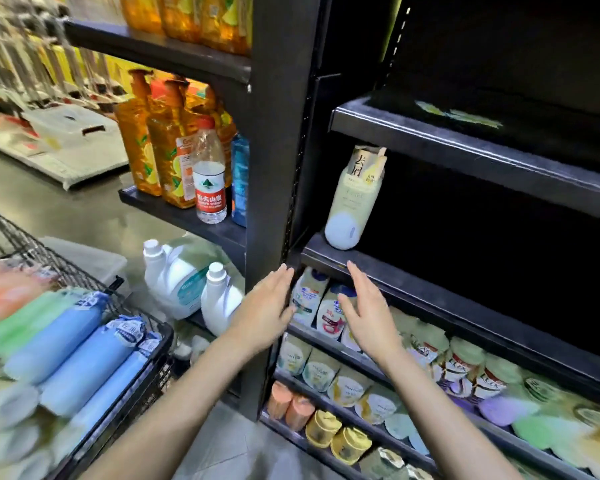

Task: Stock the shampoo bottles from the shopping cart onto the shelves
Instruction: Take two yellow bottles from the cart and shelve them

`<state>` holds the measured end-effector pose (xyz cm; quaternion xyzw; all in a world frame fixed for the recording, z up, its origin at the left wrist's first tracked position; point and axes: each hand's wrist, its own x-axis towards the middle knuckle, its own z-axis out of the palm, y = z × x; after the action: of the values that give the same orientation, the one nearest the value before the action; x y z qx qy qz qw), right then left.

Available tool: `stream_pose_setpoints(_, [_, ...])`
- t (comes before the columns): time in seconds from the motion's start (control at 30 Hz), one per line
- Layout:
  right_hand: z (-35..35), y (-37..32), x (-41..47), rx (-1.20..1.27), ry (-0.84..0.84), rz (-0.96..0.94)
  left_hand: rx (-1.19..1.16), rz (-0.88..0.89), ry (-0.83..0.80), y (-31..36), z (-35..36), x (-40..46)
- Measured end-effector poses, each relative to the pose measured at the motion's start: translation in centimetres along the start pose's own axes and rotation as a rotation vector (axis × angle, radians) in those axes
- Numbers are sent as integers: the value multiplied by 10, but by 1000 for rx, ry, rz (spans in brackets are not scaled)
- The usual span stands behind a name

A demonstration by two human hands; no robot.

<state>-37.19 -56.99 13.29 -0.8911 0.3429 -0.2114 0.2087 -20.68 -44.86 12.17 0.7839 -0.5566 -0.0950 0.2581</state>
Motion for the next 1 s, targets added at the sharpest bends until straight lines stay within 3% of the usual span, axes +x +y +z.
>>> stream_pose_setpoints(0.23, [87,-58,-87,47,-318,-193,227,-333,-97,-47,-5,-170])
stream_pose_setpoints(0.47, [169,-127,-160,-58,-703,-381,174,-710,-229,-105,-12,-322])
stream_pose_setpoints(0.83, [277,-225,-136,-231,-988,-445,18,-945,-210,-220,-58,-388])
stream_pose_setpoints(1.0, [327,-282,-109,-253,-1008,-441,-35,-990,-141,-271,-85,-391])
